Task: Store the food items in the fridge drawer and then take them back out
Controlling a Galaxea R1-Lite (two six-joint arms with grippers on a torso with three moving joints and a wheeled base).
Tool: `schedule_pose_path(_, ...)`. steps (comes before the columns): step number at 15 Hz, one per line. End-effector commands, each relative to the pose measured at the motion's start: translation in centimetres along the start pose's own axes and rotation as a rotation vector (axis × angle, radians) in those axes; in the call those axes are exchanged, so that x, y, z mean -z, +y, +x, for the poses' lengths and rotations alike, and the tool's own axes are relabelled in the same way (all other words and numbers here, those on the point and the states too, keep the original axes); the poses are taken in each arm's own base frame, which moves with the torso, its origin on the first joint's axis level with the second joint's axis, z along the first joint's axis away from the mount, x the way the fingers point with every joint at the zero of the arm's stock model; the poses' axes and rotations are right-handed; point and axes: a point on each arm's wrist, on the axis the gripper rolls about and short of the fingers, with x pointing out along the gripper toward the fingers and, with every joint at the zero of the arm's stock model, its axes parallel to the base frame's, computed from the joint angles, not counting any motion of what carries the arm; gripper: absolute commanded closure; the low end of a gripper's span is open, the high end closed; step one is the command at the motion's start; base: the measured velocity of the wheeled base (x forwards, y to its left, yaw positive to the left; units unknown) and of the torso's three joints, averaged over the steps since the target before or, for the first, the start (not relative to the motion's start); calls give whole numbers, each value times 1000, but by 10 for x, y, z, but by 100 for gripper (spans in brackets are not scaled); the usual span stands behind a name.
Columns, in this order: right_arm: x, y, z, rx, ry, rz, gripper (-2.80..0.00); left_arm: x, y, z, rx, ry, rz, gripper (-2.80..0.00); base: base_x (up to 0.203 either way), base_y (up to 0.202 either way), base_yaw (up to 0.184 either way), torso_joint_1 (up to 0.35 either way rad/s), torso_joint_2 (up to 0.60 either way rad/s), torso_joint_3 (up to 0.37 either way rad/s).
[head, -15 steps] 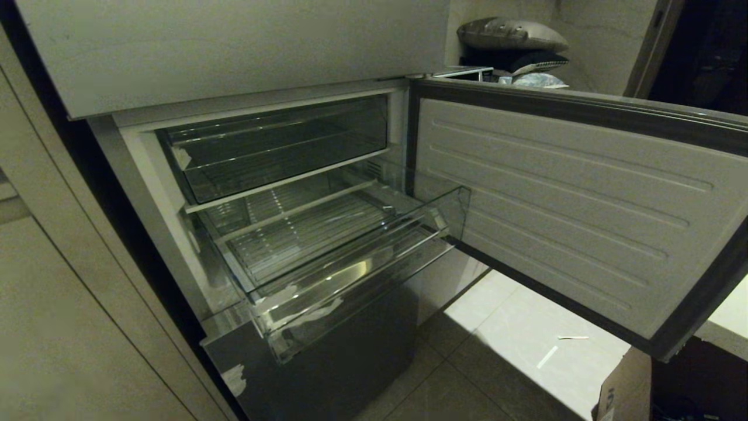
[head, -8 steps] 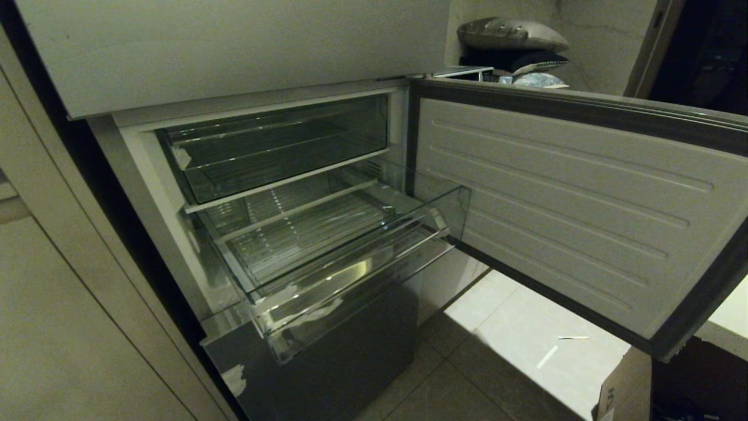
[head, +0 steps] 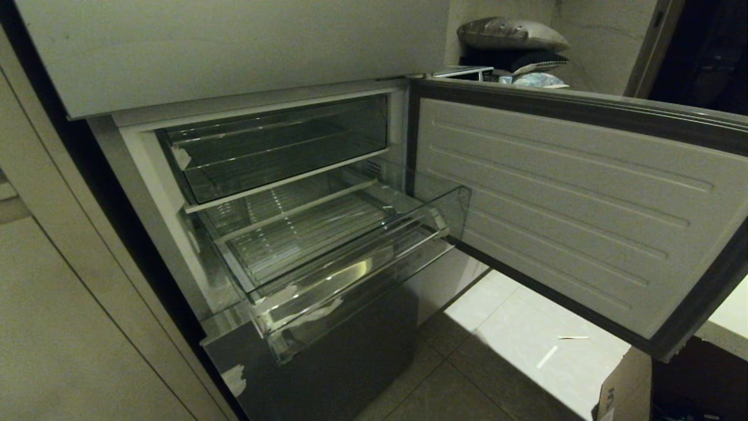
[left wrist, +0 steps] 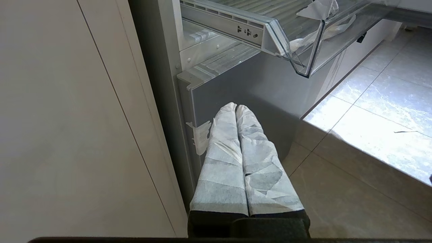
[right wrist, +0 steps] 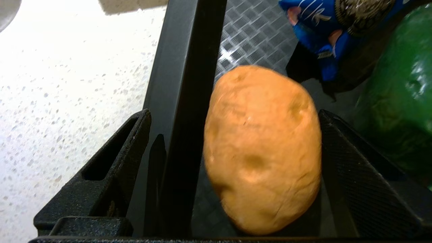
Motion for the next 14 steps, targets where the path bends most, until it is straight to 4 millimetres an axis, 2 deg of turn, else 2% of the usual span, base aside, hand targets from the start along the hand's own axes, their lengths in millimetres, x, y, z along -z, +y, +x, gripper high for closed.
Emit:
schedule_pose_path(1, -1, -1, 1, -3, -3, -2, -280, 0, 0, 0, 1, -1, 0, 0, 0, 0, 0, 0, 0, 0)
schedule_pose_path(7, 6, -2, 5, -3, 23, 7, -280, 0, 0, 0, 0, -1, 0, 0, 0, 0, 0, 0, 0, 0)
schedule_pose_path(8, 6, -2, 5, -3, 23, 8, 0, 0, 0, 0, -1, -1, 0, 0, 0, 0, 0, 0, 0, 0)
schedule_pose_path(14, 5, 0, 1, -3, 18, 4, 0, 0, 0, 0, 0, -1, 0, 0, 0, 0, 0, 0, 0, 0)
